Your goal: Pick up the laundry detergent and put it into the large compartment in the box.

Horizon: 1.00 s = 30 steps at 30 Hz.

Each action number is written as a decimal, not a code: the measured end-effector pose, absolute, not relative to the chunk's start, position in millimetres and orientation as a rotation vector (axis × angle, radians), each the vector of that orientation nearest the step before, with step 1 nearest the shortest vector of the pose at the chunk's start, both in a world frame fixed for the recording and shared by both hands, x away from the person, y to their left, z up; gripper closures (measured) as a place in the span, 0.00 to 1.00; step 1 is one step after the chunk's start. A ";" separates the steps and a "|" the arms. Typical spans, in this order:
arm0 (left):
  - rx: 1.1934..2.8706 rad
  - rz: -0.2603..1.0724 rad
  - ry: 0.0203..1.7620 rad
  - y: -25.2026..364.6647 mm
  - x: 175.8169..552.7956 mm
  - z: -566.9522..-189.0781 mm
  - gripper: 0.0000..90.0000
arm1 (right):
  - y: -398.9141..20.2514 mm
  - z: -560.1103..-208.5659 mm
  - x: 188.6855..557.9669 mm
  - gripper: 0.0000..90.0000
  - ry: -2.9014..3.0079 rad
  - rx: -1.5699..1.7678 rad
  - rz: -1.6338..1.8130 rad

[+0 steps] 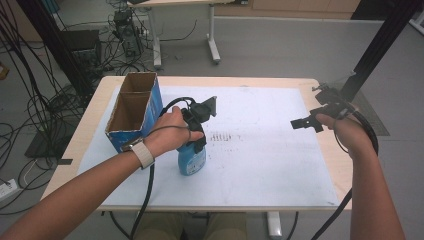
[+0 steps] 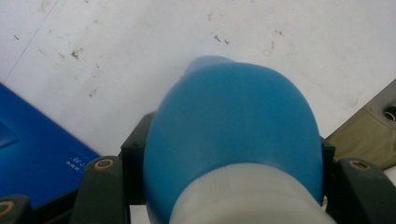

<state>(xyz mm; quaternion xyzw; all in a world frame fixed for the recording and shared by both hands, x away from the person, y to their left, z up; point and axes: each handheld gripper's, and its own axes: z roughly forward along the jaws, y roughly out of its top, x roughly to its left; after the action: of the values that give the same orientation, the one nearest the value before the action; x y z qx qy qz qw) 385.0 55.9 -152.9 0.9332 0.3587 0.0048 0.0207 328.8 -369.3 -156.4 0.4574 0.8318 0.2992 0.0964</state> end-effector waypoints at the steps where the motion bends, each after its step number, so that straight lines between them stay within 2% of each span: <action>1: 2.894 0.015 1.113 55.8 385.1 -152.8 0.43 | -369.1 -156.3 328.8 0.08 2.464 1.355 0.886; 30: 2.894 0.015 1.115 55.7 385.1 -152.8 0.43 | -368.0 -156.0 329.2 0.08 2.464 1.353 0.885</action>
<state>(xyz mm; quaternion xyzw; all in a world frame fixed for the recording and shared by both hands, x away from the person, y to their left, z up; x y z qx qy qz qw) 385.1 55.7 -152.8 0.9329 0.3595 0.0049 0.0200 329.2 -368.0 -156.0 0.4569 0.8322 0.2989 0.0970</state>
